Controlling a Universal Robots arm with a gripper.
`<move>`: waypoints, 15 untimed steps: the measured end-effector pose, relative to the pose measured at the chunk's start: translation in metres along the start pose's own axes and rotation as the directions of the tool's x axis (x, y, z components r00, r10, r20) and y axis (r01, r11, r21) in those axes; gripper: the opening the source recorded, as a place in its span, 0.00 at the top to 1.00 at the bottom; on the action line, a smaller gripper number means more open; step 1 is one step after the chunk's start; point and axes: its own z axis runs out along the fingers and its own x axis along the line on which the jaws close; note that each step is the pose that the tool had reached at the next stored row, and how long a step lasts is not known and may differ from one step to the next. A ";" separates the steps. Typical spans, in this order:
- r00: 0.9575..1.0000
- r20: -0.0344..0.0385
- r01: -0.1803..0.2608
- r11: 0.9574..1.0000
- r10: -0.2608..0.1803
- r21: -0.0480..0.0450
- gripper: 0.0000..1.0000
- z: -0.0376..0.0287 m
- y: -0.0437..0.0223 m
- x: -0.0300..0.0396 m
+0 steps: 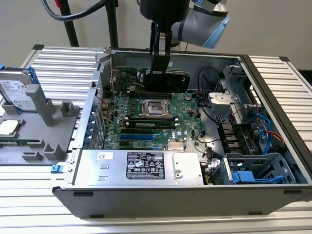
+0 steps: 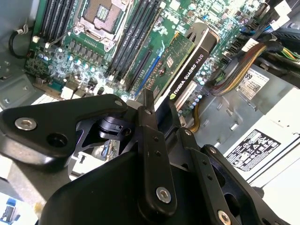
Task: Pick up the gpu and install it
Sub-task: 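Insert the gpu into the slot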
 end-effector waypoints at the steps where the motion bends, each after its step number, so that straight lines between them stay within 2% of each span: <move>1: 1.000 0.000 0.000 1.000 0.000 0.000 1.00 0.0002 0.0000 0.0000; 8: 1.000 0.000 0.000 1.000 0.000 0.000 1.00 0.0027 0.0000 0.0000; 10: 1.000 0.000 0.000 1.000 0.000 0.000 1.00 0.0058 -0.0001 0.0001; 15: 1.000 0.000 0.000 1.000 0.000 0.000 1.00 0.0068 0.0000 0.0001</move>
